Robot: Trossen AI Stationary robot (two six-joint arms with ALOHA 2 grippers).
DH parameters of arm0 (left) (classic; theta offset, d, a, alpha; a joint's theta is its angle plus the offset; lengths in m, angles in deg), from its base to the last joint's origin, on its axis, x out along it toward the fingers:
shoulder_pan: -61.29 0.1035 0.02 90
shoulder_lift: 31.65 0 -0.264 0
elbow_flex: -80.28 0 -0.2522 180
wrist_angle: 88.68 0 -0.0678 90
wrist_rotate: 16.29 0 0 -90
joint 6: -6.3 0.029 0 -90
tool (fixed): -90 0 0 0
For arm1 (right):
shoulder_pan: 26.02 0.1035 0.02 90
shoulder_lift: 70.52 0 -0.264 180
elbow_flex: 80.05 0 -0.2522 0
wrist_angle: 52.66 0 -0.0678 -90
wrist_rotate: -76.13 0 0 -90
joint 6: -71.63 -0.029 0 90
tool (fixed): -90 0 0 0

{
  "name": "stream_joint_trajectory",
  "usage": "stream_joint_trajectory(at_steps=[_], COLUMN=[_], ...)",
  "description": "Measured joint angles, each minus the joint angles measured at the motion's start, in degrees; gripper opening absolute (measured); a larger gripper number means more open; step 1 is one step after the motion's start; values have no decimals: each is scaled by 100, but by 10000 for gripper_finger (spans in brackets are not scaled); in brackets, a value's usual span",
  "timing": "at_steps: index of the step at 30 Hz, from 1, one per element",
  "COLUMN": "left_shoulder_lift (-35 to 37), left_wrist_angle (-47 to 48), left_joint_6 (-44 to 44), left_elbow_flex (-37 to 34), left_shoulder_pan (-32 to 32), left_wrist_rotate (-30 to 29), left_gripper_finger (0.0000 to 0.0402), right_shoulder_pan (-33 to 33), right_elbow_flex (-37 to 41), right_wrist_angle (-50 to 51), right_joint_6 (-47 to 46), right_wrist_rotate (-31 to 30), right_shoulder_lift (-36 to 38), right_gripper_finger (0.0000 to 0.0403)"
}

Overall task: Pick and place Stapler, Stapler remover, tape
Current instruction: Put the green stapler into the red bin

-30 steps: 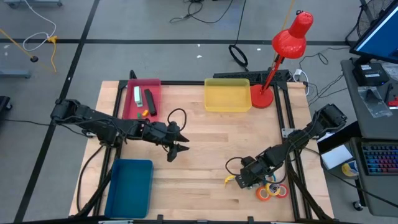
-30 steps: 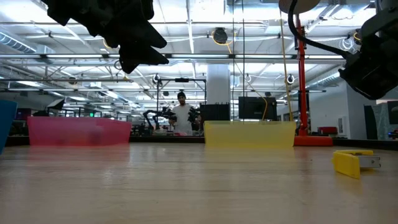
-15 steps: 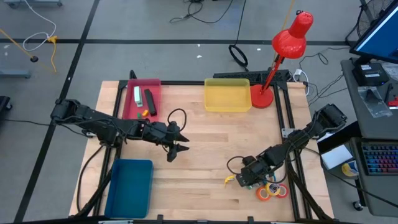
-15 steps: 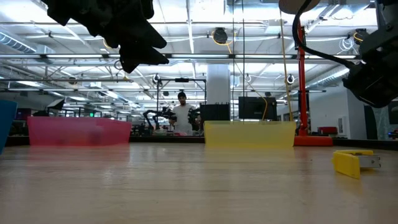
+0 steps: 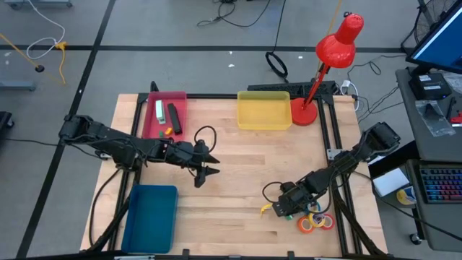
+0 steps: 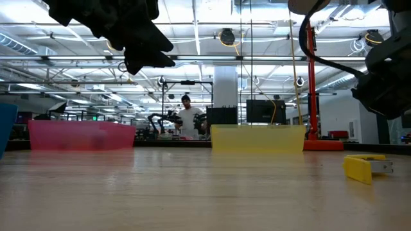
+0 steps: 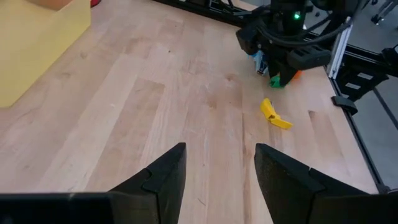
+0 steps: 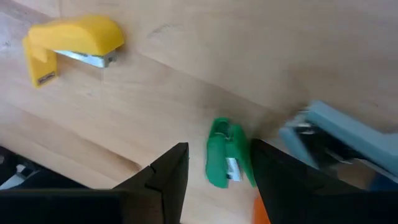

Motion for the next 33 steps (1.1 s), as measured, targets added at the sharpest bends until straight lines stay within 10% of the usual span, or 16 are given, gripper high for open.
stream_joint_trajectory(at_steps=[13, 26, 33], left_shoulder_lift=[0, 0, -2], left_wrist_angle=[-45, -65, -132], left_joint_6=[56, 88, 88], left_elbow_flex=[0, 0, 0], left_shoulder_pan=[4, 0, 0], left_wrist_rotate=[-17, -170, -170], left_gripper_finger=[188, 188, 188], right_shoulder_pan=[-37, -208, -379], right_elbow_flex=[-7, -7, -7], right_wrist_angle=[-76, -143, -161], right_joint_6=[-40, 68, 299], right_wrist_rotate=[106, -382, -450], right_shoulder_lift=[-128, -138, -138], right_gripper_finger=[161, 44, 47])
